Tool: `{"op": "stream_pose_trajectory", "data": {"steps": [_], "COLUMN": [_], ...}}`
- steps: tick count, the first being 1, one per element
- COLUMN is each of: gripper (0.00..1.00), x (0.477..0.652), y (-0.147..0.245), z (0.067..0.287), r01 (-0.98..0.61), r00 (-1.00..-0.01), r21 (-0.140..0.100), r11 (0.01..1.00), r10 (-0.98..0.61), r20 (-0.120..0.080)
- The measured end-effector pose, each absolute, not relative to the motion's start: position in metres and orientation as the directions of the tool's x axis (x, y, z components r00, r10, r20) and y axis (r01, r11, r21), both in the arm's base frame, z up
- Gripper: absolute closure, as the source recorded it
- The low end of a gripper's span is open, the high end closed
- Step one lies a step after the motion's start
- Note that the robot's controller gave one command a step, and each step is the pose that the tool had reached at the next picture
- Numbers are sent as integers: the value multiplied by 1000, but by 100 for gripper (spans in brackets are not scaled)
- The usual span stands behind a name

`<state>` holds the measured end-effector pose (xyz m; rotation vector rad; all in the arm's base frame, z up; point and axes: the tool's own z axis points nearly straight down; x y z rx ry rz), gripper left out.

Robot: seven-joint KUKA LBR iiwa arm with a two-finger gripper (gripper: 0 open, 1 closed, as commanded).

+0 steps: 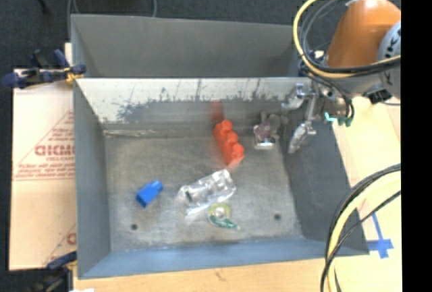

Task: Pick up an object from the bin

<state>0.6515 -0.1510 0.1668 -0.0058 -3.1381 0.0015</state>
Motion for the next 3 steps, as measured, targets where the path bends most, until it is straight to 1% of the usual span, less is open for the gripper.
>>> {"op": "stream_pose_trajectory", "data": {"steps": [1, 2, 3], "gripper": [0, 100, 100], "x": [637, 639, 634], "y": [-133, -135, -127], "z": [113, 116, 209], "r01": [71, 68, 72], "r00": [-997, -998, -997], "r21": [2, -2, -2], "r11": [997, 998, 997], "r10": [71, 68, 72], "r20": [1, -5, -14]}}
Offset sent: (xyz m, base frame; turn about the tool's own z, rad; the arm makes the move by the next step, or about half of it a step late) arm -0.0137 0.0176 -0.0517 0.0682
